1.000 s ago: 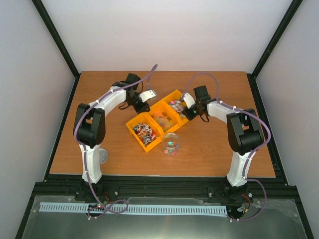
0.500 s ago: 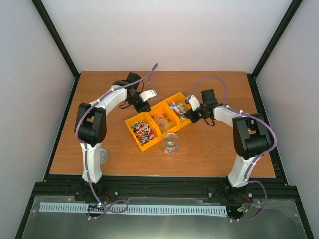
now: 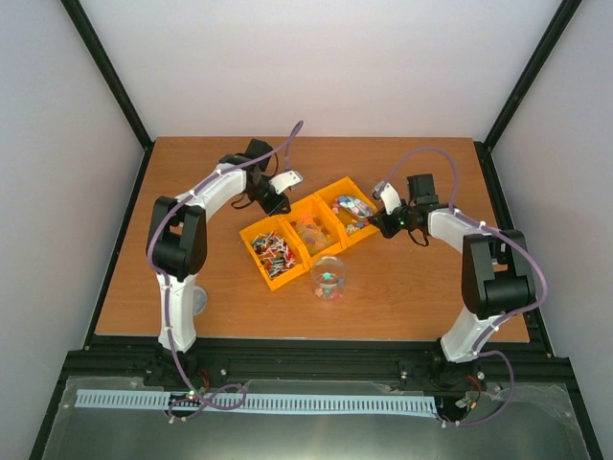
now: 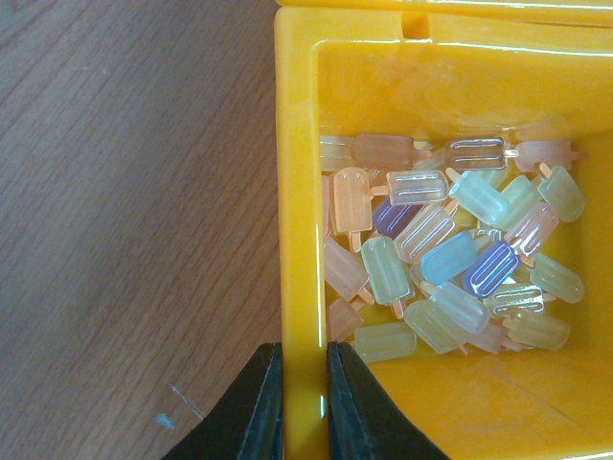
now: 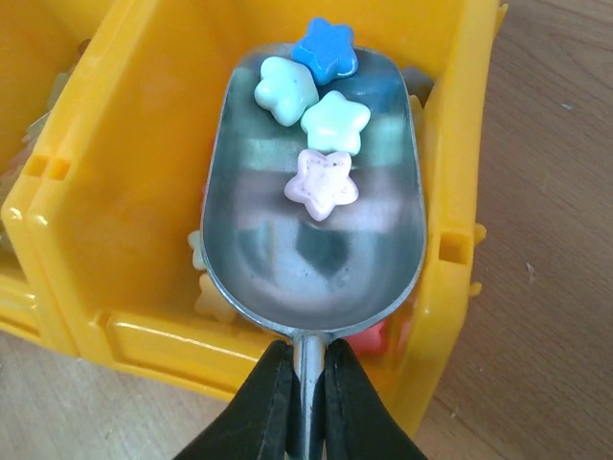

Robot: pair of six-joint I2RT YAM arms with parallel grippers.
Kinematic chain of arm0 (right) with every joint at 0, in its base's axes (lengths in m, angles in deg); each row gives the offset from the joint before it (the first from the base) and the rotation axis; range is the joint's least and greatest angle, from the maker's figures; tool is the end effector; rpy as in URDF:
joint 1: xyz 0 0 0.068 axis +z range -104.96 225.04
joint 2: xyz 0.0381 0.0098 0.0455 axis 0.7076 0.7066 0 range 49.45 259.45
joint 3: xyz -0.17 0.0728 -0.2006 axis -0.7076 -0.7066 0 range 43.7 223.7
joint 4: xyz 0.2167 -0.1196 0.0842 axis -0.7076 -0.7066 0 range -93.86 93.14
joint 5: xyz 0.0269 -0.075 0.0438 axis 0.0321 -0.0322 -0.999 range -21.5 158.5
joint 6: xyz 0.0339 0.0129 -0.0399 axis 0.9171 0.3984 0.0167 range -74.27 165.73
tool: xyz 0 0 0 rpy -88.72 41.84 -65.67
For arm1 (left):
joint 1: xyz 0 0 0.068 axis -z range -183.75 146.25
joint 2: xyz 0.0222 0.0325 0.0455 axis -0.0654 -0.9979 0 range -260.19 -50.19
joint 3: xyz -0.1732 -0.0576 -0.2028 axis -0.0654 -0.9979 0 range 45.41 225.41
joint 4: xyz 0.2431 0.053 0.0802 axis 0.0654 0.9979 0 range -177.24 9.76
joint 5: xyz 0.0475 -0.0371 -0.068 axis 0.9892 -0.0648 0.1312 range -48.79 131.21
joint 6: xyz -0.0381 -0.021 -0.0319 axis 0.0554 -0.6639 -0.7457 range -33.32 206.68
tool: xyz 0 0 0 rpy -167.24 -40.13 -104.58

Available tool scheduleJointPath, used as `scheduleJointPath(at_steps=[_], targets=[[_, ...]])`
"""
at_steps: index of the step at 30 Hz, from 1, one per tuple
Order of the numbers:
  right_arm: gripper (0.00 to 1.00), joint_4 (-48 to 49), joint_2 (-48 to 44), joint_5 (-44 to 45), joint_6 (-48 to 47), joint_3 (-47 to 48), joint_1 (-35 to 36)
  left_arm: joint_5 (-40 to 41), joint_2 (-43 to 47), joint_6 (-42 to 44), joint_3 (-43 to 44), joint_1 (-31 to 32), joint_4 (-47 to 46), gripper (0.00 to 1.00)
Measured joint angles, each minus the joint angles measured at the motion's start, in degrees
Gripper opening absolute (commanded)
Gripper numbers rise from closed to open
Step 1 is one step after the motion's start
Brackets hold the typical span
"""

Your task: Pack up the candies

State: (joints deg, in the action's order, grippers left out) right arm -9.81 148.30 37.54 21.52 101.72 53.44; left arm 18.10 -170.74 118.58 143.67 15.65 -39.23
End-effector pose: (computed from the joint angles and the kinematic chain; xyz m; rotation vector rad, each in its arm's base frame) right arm 0.3405 0.0687 0.1752 -0.8802 2.2368 0.5490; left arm 0.4100 -0.1592 0.2030 1.2625 2.4064 -0.5009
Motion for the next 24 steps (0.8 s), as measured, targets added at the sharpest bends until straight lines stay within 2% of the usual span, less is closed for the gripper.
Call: scheduleJointPath(at_steps=[24], targets=[[0.03,-2.25,-11.28,-9.03,-6.27,-5.38,-4.63,0.13,-1.44,-2.38,2.03,-0.7,0.35,0.13]])
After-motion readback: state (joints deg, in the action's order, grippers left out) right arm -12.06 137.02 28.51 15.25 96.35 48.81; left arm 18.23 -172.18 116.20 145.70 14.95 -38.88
